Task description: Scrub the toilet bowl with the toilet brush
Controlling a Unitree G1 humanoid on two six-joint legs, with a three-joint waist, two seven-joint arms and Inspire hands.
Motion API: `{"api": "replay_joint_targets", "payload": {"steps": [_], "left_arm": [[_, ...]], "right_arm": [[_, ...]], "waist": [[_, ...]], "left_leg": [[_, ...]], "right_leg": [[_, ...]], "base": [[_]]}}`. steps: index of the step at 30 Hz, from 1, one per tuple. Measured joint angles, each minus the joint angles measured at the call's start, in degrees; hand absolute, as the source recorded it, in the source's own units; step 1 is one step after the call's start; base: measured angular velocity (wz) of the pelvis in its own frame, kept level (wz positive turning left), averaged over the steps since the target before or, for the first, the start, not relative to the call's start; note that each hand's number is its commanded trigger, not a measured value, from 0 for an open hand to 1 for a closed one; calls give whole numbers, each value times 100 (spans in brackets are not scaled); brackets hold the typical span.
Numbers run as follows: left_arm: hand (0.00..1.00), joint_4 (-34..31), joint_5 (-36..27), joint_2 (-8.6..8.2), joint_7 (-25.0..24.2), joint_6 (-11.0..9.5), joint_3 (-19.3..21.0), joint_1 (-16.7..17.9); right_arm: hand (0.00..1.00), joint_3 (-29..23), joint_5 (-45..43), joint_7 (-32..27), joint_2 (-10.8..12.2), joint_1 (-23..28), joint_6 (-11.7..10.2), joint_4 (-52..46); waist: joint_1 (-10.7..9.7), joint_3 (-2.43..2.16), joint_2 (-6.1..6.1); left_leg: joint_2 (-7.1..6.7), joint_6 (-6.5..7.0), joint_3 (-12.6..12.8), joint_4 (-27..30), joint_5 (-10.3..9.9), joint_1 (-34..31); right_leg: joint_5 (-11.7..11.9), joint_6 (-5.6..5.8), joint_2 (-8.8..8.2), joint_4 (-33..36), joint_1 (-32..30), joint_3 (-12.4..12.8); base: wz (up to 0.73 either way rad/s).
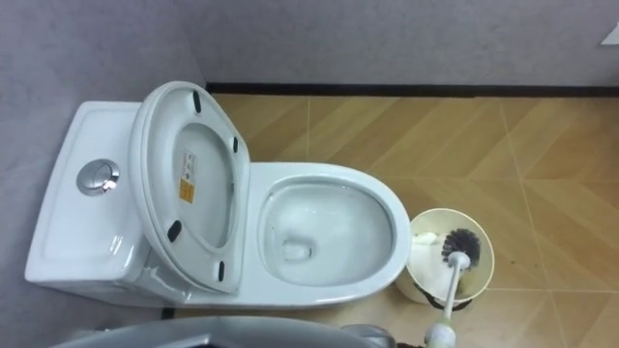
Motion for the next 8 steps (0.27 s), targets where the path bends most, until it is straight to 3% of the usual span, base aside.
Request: {"api": "replay_joint_targets", "payload": {"steps": [3,8], "left_arm": [[0,-4,0,3,-56,100,1,2],[0,-3,-2,4,-97,156,0,-11]], "right_arm": [[0,-3,41,157,0,-7,80,108],[0,-5,92,332,-1,-31,204,267]], "waist": [[-14,-10,-19],[-14,13,-51]], "left_leg": [[-1,0,-18,0,0,17],[-2,0,-59,10,0,32]], "right_leg": [[0,0,-1,-2,26,-5],[-1,-1,-4,-13,83,-49]], "base": [[0],[4]]}}
